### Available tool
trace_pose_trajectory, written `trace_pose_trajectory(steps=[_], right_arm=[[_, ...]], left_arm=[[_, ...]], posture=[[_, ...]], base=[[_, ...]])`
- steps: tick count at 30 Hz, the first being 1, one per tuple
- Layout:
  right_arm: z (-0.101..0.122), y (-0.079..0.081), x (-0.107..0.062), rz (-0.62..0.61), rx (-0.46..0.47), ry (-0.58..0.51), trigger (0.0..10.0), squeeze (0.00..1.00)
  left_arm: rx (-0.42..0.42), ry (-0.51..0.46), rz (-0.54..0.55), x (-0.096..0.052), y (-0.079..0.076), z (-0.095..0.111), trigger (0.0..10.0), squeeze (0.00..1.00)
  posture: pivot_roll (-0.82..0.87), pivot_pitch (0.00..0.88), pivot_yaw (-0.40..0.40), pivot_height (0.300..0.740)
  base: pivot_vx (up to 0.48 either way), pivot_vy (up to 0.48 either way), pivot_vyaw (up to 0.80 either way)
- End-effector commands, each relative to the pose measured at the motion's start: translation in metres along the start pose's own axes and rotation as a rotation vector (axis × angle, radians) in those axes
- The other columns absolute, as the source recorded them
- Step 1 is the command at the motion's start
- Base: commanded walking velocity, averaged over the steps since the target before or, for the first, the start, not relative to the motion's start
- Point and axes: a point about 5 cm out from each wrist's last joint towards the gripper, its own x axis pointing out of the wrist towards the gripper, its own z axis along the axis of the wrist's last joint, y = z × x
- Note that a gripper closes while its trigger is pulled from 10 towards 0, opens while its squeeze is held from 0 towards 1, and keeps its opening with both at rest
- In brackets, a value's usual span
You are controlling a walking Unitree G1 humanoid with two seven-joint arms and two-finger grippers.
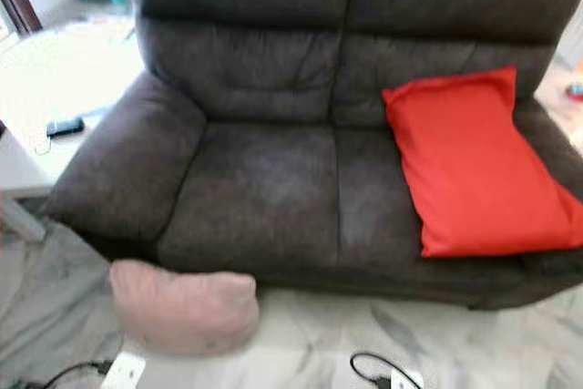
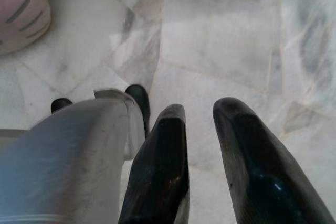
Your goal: Move the pillow to the sofa from floor
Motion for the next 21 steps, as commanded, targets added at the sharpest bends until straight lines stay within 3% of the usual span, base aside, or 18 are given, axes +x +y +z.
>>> trace_pose_trajectory(steps=[1, 4, 7, 21], right_arm=[[-0.0015, 0.0035, 0.0000, 0.006, 0.028, 0.002, 10.0, 0.00], [-0.0020, 0.0038, 0.0000, 0.007, 0.029, 0.006, 10.0, 0.00], [-0.0025, 0.0038, -0.0001, 0.012, 0.023, 0.008, 10.0, 0.00], [-0.0012, 0.0032, -0.0001, 0.015, 0.018, 0.000, 10.0, 0.00]], left_arm=[[0.008, 0.036, 0.013, -0.0022, 0.0069, -0.0092, 10.0, 0.00], [0.008, 0.035, 0.012, -0.0022, 0.0070, -0.0089, 10.0, 0.00], [0.007, 0.034, 0.011, -0.0020, 0.0066, -0.0085, 10.0, 0.00], [-0.001, 0.046, 0.011, -0.0026, 0.0059, -0.0113, 10.0, 0.00]], posture=[[-0.04, 0.070, -0.020, 0.740], [-0.04, 0.074, -0.020, 0.740], [-0.04, 0.077, -0.021, 0.740], [-0.04, 0.087, -0.022, 0.740]], base=[[0.000, 0.394, 0.00], [0.000, 0.398, 0.00], [0.000, 0.398, -0.73], [0.000, 0.396, 0.00]])
